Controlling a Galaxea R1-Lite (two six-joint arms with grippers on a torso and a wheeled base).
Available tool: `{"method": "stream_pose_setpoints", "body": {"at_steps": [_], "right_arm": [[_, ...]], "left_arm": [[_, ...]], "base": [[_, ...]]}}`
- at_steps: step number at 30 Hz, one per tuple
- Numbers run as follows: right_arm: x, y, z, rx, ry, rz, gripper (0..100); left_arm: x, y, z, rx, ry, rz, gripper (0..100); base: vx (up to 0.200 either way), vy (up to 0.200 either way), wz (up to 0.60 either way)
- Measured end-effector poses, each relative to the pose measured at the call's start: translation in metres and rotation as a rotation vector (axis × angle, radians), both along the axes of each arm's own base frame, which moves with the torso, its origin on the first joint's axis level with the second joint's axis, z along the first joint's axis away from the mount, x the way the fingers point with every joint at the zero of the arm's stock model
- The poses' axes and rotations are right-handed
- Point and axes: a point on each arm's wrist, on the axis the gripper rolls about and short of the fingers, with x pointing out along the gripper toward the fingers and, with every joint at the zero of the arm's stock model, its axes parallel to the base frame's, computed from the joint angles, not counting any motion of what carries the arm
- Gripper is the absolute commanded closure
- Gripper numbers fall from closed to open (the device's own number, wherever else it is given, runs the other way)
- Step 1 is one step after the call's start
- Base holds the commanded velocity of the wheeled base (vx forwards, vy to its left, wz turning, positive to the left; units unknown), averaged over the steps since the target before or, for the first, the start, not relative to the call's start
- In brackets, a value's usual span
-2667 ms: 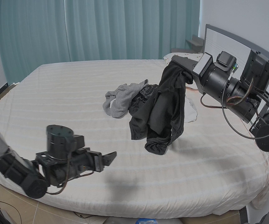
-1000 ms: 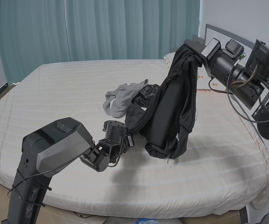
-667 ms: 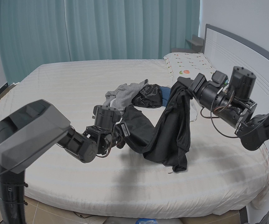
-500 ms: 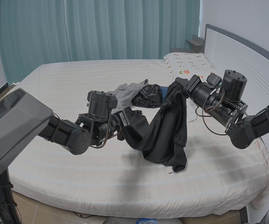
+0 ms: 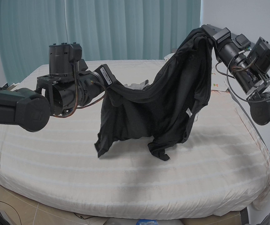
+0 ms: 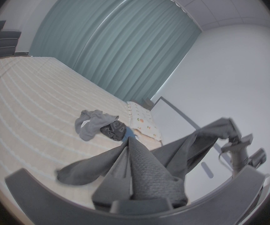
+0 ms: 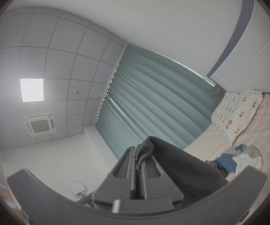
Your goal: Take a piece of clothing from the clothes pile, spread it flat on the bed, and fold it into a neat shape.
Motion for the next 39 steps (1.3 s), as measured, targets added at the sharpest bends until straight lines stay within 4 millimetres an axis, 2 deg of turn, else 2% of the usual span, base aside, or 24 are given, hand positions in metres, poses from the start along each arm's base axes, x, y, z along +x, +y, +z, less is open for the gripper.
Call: {"method": "stream_pose_setpoints", "body": {"at_steps": [2,5,13,19,25,36,39], "right_arm": [[-0.004,0.001,-0.015,-0.023,0.048,0.027,100],[-0.006,0.004,-0.047,-0.066,0.149,0.069,100],[0.002,0.018,-0.140,-0.128,0.338,0.130,100],[-0.003,0.022,-0.188,-0.159,0.444,0.149,100],[-0.011,0.021,-0.207,-0.186,0.517,0.148,100],[-0.023,0.023,-0.220,-0.213,0.578,0.145,100],[-0.025,0.024,-0.223,-0.218,0.587,0.137,100]], "left_arm": [[0.000,0.002,0.002,-0.038,0.006,0.008,100],[0.004,0.002,-0.007,-0.082,0.045,0.020,100],[0.019,-0.003,-0.060,-0.171,0.184,0.056,100],[0.014,-0.008,-0.099,-0.202,0.244,0.053,100],[0.005,-0.014,-0.125,-0.236,0.298,0.047,100],[-0.004,-0.010,-0.145,-0.211,0.358,0.049,100],[-0.008,-0.009,-0.150,-0.202,0.378,0.051,100]], "base": [[0.000,0.000,0.00],[0.000,0.000,0.00],[0.000,0.000,0.00],[0.000,0.000,0.00],[0.000,0.000,0.00],[0.000,0.000,0.00],[-0.200,0.000,0.00]]}}
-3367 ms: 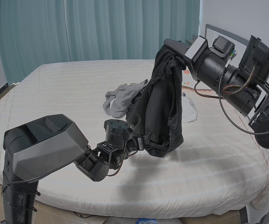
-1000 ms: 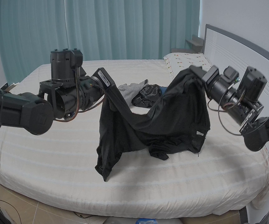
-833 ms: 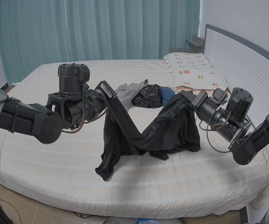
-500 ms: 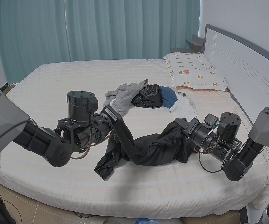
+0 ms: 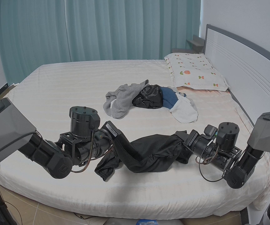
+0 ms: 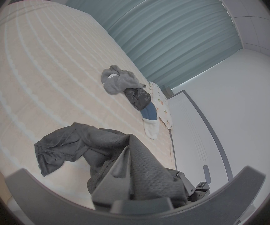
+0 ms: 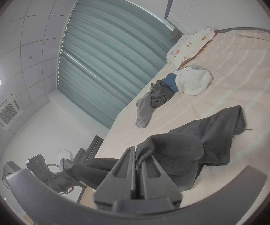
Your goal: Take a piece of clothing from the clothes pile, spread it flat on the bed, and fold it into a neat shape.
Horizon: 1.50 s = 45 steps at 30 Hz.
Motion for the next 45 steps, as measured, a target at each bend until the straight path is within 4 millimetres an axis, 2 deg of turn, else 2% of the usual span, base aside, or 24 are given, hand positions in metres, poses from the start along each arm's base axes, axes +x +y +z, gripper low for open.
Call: {"method": "stream_pose_setpoints", "body": {"at_steps": [9,27,45], "right_arm": [[-0.003,0.004,-0.003,-0.005,0.010,0.014,100],[-0.007,0.003,-0.002,-0.005,0.007,0.017,100],[-0.005,0.002,0.008,0.007,-0.018,0.001,100]], "left_arm": [[-0.005,-0.001,-0.004,0.008,0.018,-0.009,100],[-0.006,-0.003,-0.006,0.013,0.022,-0.015,100],[-0.007,0.000,-0.002,0.005,0.016,-0.013,100]], "base": [[-0.200,0.000,0.00],[0.000,0.000,0.00],[0.000,0.200,0.00]]}}
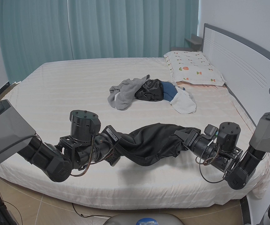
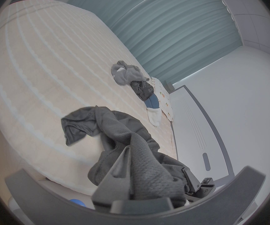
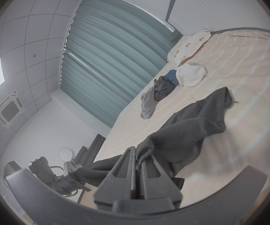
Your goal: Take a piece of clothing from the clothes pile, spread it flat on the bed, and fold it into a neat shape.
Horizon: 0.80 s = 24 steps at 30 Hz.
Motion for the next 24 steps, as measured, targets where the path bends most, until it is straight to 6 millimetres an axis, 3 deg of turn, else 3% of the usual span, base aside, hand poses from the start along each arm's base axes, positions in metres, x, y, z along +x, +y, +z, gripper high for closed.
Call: {"method": "stream_pose_setpoints", "body": {"at_steps": [11,24], "right_arm": [[0.012,0.006,0.001,-0.047,0.033,-0.136,100],[0.017,0.008,0.006,-0.045,0.002,-0.172,100]], "left_arm": [[-0.003,0.003,0.010,-0.013,-0.023,0.002,100],[-0.004,0.004,0.014,-0.018,-0.031,0.004,100]], "base": [[0.000,0.200,0.00],[0.000,0.200,0.00]]}}
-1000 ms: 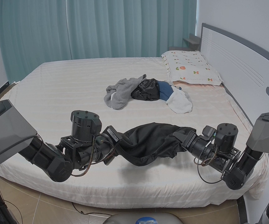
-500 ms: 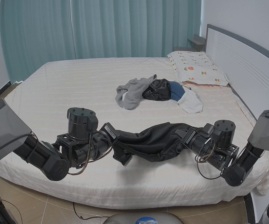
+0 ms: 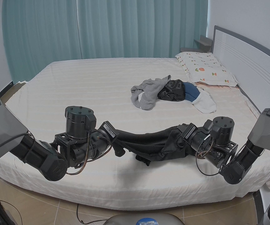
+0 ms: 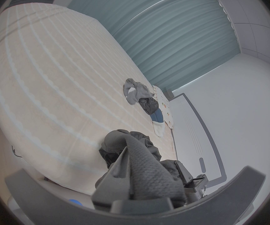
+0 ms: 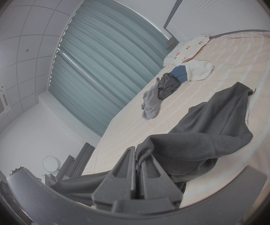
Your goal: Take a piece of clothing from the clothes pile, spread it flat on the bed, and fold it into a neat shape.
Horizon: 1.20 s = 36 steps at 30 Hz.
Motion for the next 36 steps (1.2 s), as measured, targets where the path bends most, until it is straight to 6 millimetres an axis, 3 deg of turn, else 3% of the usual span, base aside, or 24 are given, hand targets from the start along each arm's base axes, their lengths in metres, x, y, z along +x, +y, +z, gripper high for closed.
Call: {"method": "stream_pose_setpoints", "body": {"at_steps": [36], "right_arm": [[0.0008,0.0011,0.0101,0.051,-0.066,0.016,100]], "left_arm": [[-0.0021,0.0022,0.0051,-0.003,-0.008,0.000,100]], "base": [[0.000,0.200,0.00]]}}
